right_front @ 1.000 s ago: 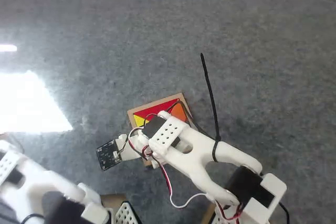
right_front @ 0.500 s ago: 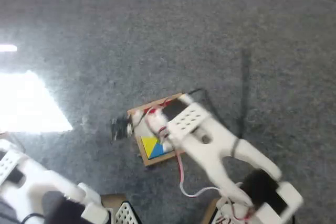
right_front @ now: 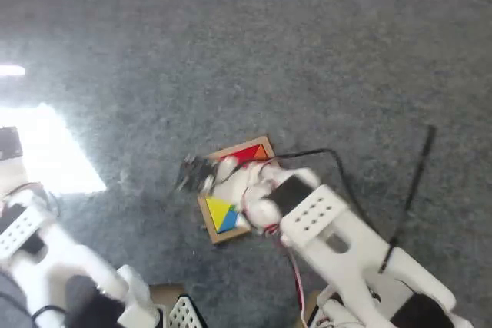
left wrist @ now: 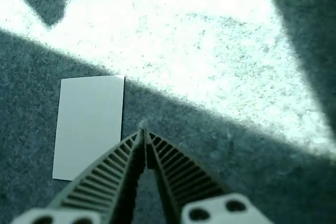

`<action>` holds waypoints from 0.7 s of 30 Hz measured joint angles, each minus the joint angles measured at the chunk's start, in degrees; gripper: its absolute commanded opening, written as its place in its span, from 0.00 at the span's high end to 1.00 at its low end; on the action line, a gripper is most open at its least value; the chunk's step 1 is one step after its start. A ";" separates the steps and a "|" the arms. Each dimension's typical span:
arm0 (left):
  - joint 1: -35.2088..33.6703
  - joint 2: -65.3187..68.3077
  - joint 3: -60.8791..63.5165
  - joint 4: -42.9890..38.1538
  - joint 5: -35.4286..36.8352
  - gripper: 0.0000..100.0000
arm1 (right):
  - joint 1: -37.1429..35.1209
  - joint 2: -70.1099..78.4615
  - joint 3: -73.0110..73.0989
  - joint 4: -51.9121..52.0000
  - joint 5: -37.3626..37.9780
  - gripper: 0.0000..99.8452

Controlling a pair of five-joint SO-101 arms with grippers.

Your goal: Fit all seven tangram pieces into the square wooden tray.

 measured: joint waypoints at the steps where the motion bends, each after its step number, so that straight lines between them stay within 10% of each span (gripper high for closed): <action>1: 0.00 0.00 0.00 0.00 0.00 0.98 | -1.23 0.70 0.18 -0.44 -0.18 0.86; 21: -1.23 0.00 0.00 0.00 -0.18 0.98 | -4.92 24.09 -7.12 -6.59 -4.84 0.86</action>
